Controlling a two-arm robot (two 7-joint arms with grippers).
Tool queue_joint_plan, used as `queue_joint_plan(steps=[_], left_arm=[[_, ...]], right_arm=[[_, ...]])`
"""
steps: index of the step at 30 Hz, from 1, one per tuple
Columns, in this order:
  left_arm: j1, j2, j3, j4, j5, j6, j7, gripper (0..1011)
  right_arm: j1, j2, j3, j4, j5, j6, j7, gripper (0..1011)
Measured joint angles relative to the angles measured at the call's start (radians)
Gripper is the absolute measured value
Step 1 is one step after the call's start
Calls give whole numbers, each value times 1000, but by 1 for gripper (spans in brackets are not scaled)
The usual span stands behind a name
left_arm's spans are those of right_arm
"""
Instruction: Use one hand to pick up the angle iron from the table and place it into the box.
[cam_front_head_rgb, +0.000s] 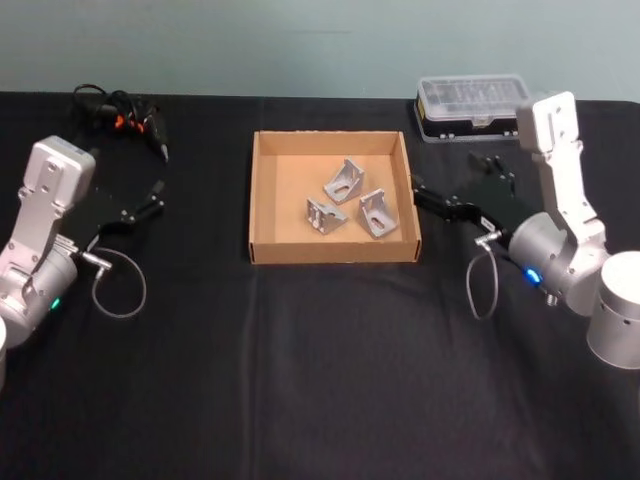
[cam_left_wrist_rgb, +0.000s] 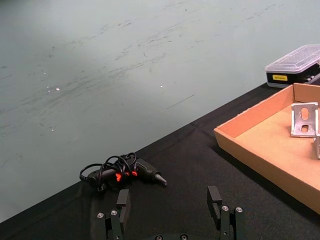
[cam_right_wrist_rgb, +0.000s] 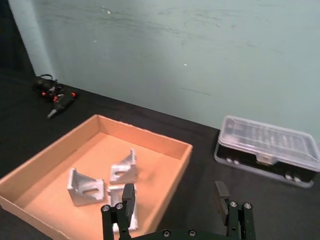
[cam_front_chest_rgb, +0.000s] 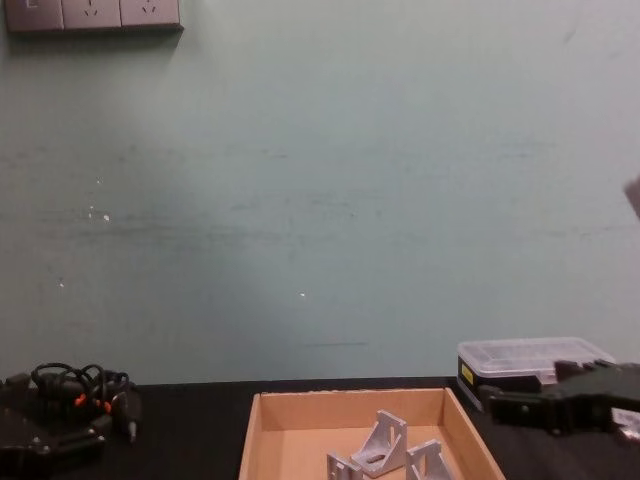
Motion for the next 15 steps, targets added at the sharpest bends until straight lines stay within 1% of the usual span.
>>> queue_joint_plan(steps=[6,10,15], left_arm=[[0,0,0,0,0,0,0,1011],[0,0,0,0,0,0,0,1011],[0,0,0,0,0,0,0,1011]], right_arm=[[-29,4,21,10,4,-17,-7,1004],[-38,6,24,16,4,-20,-8,1004],[-37,5,23,15,4,-20,-8,1004]])
